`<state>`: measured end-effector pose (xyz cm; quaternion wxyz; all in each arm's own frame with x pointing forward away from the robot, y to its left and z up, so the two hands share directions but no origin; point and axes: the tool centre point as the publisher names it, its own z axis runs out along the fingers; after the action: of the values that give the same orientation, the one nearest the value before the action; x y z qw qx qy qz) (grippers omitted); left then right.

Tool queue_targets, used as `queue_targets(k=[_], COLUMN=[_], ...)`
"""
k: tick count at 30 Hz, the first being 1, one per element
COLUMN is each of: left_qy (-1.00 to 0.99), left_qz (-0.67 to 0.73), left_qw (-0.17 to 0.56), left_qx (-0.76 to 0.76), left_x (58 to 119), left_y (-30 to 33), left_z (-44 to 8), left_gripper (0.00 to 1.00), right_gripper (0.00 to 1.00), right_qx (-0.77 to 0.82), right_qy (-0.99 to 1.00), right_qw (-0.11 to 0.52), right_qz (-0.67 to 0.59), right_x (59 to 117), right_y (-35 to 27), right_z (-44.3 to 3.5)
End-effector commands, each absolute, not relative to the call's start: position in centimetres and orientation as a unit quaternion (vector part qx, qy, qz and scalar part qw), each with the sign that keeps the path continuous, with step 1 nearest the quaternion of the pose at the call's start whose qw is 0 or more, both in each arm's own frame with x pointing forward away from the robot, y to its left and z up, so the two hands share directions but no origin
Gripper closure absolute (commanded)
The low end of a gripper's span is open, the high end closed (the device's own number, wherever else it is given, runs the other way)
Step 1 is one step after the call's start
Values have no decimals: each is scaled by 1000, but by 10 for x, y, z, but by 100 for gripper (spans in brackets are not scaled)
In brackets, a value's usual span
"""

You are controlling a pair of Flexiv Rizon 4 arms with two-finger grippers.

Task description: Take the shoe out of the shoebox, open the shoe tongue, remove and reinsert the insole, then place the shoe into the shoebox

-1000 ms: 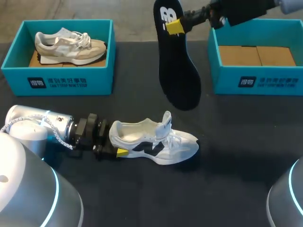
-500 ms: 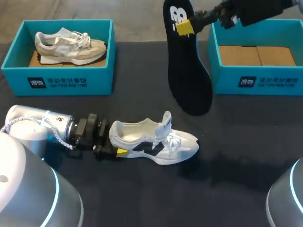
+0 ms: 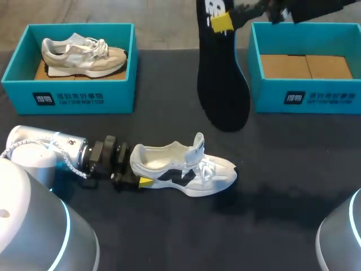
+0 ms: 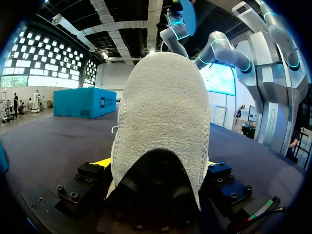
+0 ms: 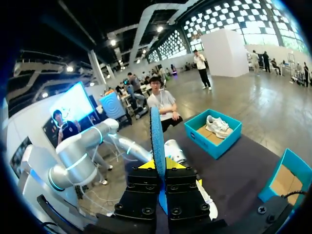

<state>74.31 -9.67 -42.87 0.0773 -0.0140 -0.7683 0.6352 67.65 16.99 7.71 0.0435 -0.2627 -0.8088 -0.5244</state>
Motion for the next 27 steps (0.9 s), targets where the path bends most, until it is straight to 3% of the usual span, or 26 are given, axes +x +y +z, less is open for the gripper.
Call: queue_targets(k=[1,27], left_qy=[-768,-768], left_qz=[635,635], left_qw=[76,76], left_qx=[-13,-13], left_x=[744,744], left_y=[-98,-98], left_z=[-432,-432], left_gripper=[100,100], right_gripper=[100,100], right_qx=[-272,-300], right_qy=[-790,-742], right_qw=[61,97], right_qz=[-546,-591], right_x=[654,586], right_y=[166,140], right_z=[79,138])
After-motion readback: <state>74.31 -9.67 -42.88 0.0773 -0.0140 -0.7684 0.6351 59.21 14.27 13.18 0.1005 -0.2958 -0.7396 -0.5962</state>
